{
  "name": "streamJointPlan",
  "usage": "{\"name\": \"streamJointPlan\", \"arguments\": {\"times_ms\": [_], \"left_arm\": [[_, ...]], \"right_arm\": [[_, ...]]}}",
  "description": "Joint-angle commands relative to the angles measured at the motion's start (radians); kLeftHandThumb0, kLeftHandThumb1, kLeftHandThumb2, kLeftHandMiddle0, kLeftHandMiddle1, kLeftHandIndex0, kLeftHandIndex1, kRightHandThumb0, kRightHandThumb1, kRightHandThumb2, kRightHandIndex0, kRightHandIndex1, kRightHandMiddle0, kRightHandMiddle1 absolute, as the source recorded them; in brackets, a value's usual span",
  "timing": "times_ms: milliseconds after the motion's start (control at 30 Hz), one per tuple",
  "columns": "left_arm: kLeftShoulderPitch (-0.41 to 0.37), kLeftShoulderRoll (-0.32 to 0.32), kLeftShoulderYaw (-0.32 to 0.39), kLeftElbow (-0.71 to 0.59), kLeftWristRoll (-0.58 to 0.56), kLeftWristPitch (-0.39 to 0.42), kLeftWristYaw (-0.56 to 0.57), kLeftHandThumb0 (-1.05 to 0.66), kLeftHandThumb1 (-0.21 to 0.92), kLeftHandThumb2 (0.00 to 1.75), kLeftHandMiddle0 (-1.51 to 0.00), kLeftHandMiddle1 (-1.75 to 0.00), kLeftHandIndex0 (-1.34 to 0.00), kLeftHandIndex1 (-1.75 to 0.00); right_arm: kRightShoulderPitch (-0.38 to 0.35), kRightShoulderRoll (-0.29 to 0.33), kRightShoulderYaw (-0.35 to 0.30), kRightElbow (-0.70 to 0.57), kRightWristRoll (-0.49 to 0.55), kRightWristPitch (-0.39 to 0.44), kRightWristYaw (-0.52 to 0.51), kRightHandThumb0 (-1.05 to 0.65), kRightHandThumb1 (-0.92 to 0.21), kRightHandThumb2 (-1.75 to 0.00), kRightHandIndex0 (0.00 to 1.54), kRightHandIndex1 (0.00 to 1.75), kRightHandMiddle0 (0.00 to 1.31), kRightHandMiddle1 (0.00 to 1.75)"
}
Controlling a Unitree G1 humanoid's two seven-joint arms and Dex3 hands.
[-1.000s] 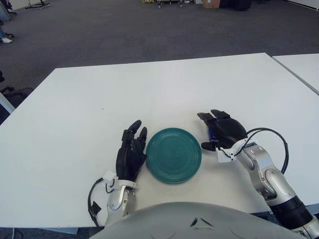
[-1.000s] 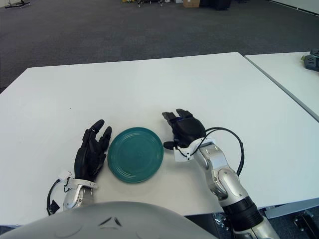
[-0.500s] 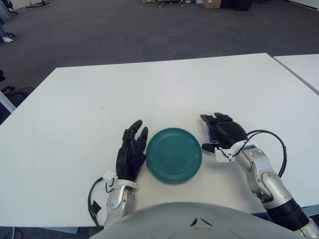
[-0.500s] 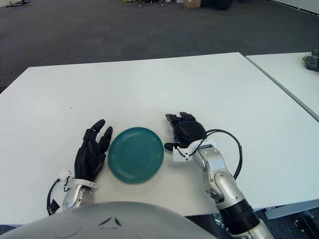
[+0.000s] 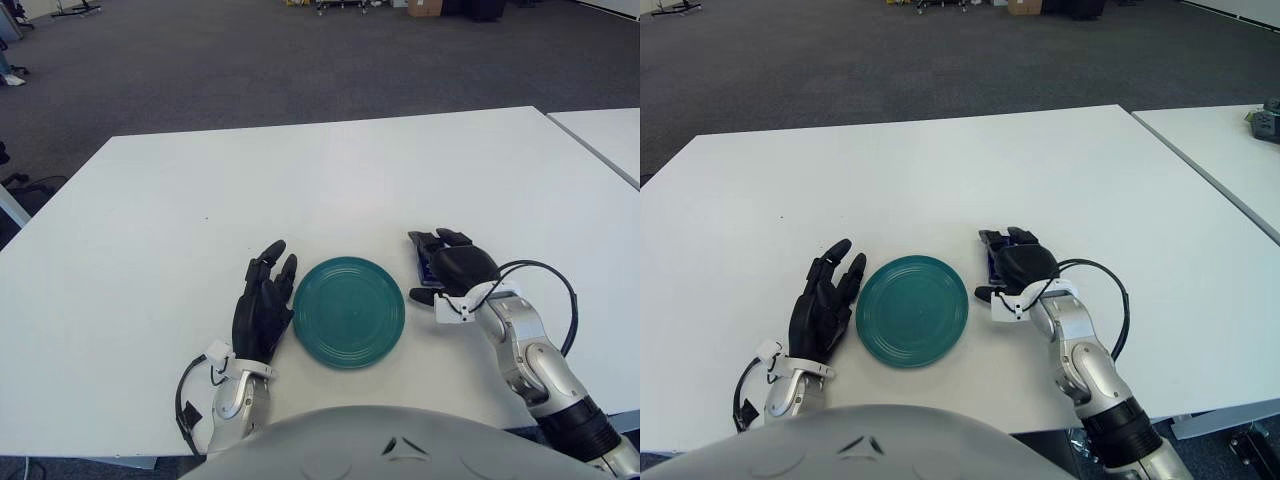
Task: Put the gum into the plate.
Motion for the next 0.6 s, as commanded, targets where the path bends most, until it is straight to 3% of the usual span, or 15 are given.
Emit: {"name": "streamJointPlan", "arguments": {"times_ms": [0,333,567], "left_arm": [[-0.005,-0.012,0.01,0.027,0.003,0.029,0.007,-0.98,0.92,0.89,-0.39,-0.01,0.0,-0.88],[-0.001,-0.016,0.009,0.019,-0.003,0.044,0.014,-0.97,0.92,0.88,-0.39,-0.01,0.0,-0.88],[-0.001,-0.024,0.006,0.017,-0.008,0.046,0.012,-0.96,0.92,0.88,-0.38,0.0,0.0,-0.87]], "right_arm": [[-0.025,-0.012,-0.01,0.014,0.015,-0.002,-0.005,-1.05,-0.92,-0.72,0.07,0.0,0.0,0.27],[-0.049,-0.023,-0.007,0.081,0.041,-0.009,0.001,-1.05,-0.92,-0.7,0.08,0.0,0.0,0.31],[-0.116,-0.04,0.009,0.211,0.06,-0.041,-0.01,-1.05,-0.92,-0.7,0.08,0.0,0.0,0.31]]}}
